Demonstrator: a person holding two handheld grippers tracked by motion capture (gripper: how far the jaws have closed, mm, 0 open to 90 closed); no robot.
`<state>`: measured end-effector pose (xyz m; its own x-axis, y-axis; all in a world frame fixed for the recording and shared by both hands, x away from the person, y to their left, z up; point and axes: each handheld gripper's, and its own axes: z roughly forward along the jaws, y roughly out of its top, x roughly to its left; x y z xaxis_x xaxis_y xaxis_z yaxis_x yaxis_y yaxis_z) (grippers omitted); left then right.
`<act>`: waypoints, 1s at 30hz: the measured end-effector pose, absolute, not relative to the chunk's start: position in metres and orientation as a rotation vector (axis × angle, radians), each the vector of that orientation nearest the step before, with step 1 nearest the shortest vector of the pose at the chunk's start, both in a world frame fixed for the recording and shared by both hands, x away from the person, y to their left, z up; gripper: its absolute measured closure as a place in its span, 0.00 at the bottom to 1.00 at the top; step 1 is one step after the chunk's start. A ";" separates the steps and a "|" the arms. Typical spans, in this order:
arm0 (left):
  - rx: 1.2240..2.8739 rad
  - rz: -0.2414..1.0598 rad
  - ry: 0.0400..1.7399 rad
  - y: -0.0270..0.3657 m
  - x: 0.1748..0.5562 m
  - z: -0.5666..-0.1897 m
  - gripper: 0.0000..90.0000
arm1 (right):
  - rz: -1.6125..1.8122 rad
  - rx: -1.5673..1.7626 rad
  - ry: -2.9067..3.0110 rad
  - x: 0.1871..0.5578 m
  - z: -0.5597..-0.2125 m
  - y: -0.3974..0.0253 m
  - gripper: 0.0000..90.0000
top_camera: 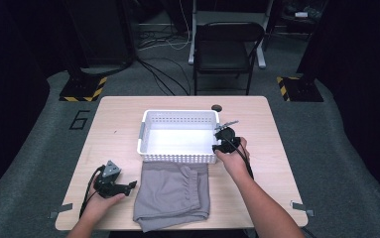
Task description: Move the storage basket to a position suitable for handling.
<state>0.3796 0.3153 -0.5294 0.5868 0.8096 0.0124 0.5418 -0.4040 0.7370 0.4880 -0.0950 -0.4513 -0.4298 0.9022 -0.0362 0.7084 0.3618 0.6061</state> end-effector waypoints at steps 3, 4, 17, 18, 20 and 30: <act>2.107 0.487 1.071 0.315 0.379 -0.529 0.16 | 0.772 1.413 2.253 0.483 -0.445 -0.100 0.52; 2.110 0.487 1.071 0.315 0.379 -0.529 0.16 | 0.790 1.401 2.248 0.482 -0.443 -0.101 0.51; 2.090 0.481 1.080 0.314 0.378 -0.528 0.21 | 0.920 1.337 2.261 0.456 -0.425 -0.119 0.47; 2.078 0.466 1.086 0.313 0.378 -0.527 0.26 | 0.925 1.349 2.259 0.452 -0.424 -0.120 0.47; 2.088 0.440 1.104 0.312 0.377 -0.524 0.32 | 0.936 1.322 2.255 0.446 -0.422 -0.123 0.47; 2.018 0.351 1.144 0.295 0.366 -0.507 0.42 | 0.934 1.282 2.236 0.413 -0.422 -0.129 0.53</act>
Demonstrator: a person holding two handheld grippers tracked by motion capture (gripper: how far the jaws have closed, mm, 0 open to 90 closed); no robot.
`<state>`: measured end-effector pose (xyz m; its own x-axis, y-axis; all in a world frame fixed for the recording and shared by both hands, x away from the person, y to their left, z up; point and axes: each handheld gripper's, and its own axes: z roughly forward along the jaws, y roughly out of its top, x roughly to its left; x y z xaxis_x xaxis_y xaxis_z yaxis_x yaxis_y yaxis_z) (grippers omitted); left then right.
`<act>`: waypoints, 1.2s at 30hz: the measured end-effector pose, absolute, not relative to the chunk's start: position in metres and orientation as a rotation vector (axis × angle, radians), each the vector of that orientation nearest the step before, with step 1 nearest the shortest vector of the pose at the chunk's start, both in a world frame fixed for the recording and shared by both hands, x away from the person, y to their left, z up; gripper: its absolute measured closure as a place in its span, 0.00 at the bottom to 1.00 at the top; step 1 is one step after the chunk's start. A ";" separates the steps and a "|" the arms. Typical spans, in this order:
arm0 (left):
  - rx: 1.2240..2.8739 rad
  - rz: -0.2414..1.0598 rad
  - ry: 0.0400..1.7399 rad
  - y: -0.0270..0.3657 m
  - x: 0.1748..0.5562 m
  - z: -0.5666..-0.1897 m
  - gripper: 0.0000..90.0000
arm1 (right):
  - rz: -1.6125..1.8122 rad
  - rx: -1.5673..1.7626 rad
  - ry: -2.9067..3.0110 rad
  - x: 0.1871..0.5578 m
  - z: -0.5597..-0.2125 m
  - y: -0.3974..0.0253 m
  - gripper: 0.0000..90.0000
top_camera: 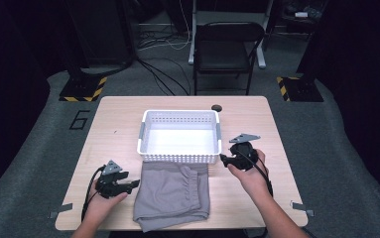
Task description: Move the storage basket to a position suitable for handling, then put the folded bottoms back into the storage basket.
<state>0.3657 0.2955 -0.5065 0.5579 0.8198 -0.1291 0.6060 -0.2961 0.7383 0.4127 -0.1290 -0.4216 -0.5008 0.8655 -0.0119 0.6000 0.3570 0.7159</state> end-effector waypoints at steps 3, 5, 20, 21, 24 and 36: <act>2.028 0.336 1.159 0.289 0.362 -0.502 0.44 | 0.952 1.283 2.252 0.405 -0.427 -0.129 0.52; 2.030 0.332 1.162 0.286 0.360 -0.500 0.45 | 0.967 1.304 2.246 0.399 -0.430 -0.129 0.52; 1.997 0.297 1.198 0.274 0.348 -0.491 0.47 | 0.986 1.322 2.318 0.366 -0.464 -0.113 0.55; 1.996 0.300 1.197 0.274 0.348 -0.492 0.46 | 0.997 1.302 2.319 0.366 -0.465 -0.112 0.55; 1.975 0.293 1.208 0.275 0.348 -0.492 0.46 | 1.003 1.284 2.291 0.364 -0.465 -0.107 0.54; 1.979 0.313 1.225 0.270 0.347 -0.494 0.39 | 0.965 1.262 2.317 0.360 -0.472 -0.090 0.54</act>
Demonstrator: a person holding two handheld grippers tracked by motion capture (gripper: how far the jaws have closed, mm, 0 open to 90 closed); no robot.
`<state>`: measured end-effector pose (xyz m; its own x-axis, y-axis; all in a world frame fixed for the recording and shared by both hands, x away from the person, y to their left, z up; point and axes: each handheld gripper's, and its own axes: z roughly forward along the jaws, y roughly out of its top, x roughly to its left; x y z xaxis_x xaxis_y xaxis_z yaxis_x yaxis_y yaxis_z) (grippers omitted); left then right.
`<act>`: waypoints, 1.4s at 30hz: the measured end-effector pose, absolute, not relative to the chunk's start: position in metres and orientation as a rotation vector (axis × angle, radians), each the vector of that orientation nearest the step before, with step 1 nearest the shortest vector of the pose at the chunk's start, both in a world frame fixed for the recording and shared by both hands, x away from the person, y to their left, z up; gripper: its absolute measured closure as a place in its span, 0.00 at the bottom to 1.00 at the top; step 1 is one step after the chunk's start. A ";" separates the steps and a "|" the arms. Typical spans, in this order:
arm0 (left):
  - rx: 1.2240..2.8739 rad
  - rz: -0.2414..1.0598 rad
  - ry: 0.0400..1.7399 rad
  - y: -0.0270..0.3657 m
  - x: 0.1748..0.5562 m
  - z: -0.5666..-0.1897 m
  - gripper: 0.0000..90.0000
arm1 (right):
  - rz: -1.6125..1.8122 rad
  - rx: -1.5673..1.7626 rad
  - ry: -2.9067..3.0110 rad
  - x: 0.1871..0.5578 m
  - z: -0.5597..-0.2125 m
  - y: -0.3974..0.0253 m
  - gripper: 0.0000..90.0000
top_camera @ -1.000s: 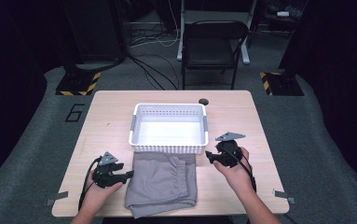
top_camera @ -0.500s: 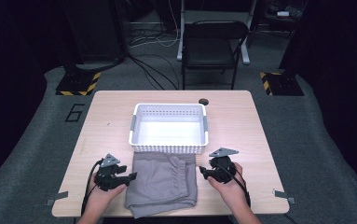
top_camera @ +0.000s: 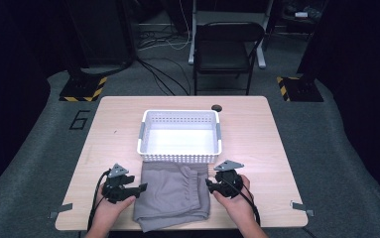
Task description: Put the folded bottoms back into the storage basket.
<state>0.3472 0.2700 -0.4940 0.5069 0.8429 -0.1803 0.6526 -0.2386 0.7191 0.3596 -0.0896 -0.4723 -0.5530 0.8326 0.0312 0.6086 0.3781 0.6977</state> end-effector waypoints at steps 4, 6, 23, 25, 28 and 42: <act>1.980 0.315 1.241 0.271 0.347 -0.496 0.39 | 0.969 1.280 2.323 0.361 -0.476 -0.088 0.54; 1.983 0.320 1.253 0.272 0.347 -0.497 0.39 | 0.973 1.295 2.323 0.361 -0.478 -0.087 0.54; 2.052 0.318 1.247 0.256 0.348 -0.508 0.33 | 0.933 1.297 2.354 0.362 -0.498 -0.082 0.49; 2.059 0.308 1.243 0.256 0.348 -0.509 0.33 | 0.937 1.309 2.364 0.365 -0.502 -0.081 0.48; 2.063 0.304 1.238 0.256 0.349 -0.510 0.32 | 0.931 1.304 2.378 0.366 -0.505 -0.078 0.48; 2.060 0.312 1.240 0.254 0.348 -0.513 0.32 | 0.904 1.301 2.384 0.366 -0.512 -0.068 0.48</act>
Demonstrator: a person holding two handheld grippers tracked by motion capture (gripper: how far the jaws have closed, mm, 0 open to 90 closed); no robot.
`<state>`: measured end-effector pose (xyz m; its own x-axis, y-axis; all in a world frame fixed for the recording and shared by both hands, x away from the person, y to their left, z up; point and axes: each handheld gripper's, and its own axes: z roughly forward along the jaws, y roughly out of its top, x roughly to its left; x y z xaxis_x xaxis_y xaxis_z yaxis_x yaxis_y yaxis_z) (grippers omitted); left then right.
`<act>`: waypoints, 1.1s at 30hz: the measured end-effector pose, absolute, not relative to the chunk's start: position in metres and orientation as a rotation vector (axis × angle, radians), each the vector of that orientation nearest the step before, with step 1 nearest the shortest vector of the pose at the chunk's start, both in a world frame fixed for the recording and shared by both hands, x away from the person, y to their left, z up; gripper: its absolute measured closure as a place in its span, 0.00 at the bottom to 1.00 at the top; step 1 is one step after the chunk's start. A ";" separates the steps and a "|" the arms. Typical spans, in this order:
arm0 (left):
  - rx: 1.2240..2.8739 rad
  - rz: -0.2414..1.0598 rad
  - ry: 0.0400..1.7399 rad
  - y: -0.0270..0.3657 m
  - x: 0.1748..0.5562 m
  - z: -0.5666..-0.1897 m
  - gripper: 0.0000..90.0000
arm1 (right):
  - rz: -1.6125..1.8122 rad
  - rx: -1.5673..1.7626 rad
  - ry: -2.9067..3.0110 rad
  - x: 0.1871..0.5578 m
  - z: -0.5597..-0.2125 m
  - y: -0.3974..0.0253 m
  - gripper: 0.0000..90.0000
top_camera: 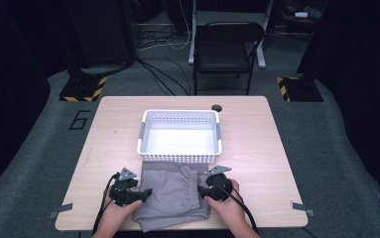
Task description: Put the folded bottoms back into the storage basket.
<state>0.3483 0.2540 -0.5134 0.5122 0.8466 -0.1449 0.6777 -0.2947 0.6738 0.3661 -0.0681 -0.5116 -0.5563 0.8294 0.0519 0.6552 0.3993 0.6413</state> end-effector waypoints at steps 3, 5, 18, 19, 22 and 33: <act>2.061 0.311 1.238 0.254 0.348 -0.514 0.32 | 0.908 1.298 2.372 0.365 -0.512 -0.067 0.48; 2.066 0.312 1.233 0.254 0.348 -0.514 0.32 | 0.902 1.299 2.373 0.365 -0.512 -0.067 0.48; 2.080 0.315 1.237 0.253 0.347 -0.515 0.32 | 0.947 1.278 2.435 0.361 -0.510 -0.064 0.78; 2.070 0.323 1.241 0.252 0.347 -0.516 0.32 | 0.952 1.269 2.451 0.361 -0.510 -0.064 0.81; 2.082 0.320 1.240 0.252 0.346 -0.514 0.33 | 0.959 1.253 2.464 0.361 -0.510 -0.064 0.85; 2.108 0.380 1.230 0.241 0.339 -0.516 0.34 | 0.923 1.230 2.429 0.358 -0.510 -0.063 0.71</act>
<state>0.3394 0.2413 -0.5157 0.5160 0.8532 -0.0758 0.6620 -0.3411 0.6674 0.3582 -0.0627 -0.5100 -0.6048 0.7950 0.0473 0.6257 0.4375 0.6459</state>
